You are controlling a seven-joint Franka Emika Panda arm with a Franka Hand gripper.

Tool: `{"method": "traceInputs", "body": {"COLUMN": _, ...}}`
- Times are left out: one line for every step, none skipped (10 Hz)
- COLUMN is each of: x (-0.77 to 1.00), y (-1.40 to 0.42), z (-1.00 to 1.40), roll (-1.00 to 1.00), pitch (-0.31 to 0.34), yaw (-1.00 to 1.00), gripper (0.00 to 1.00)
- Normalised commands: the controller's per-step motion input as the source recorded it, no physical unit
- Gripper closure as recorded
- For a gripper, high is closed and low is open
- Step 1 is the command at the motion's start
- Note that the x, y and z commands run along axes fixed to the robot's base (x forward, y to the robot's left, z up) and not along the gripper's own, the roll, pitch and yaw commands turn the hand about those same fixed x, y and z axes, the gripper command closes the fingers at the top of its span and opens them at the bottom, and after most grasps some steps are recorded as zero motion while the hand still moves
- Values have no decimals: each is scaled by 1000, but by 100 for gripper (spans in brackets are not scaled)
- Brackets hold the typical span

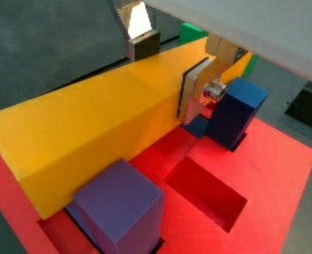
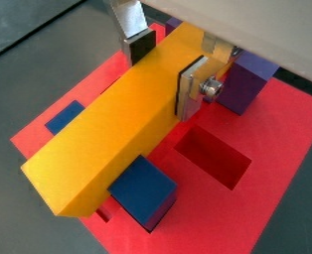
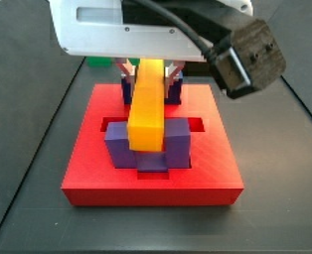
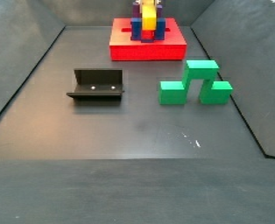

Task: Pick up the yellow object. Move up. Move to above the board. Insert the yellow object.
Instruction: Insert the yellow object.

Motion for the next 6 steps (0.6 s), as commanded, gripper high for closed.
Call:
{"method": "traceInputs", "body": {"x": 80, "y": -146, "z": -114, "roll": 391, "pitch": 120, "yaw": 0, "gripper": 100}}
{"method": "traceInputs", "body": {"x": 160, "y": -91, "z": -106, "roll": 291, "pitch": 116, "yaw": 0, "gripper": 100}}
{"method": "traceInputs", "body": {"x": 189, "y": -83, "z": -89, "roll": 241, "pitch": 103, "yaw": 0, "gripper": 100}}
{"method": "traceInputs", "body": {"x": 177, "y": -74, "z": -86, "roll": 207, "pitch": 84, "yaw": 0, "gripper": 100}}
{"method": "traceInputs", "body": {"x": 183, "y": -34, "z": -111, "roll": 180, "pitch": 67, "yaw": 0, "gripper": 100}}
{"method": "traceInputs", "body": {"x": 183, "y": -31, "z": -80, "roll": 211, "pitch": 79, "yaw": 9, "gripper": 100}}
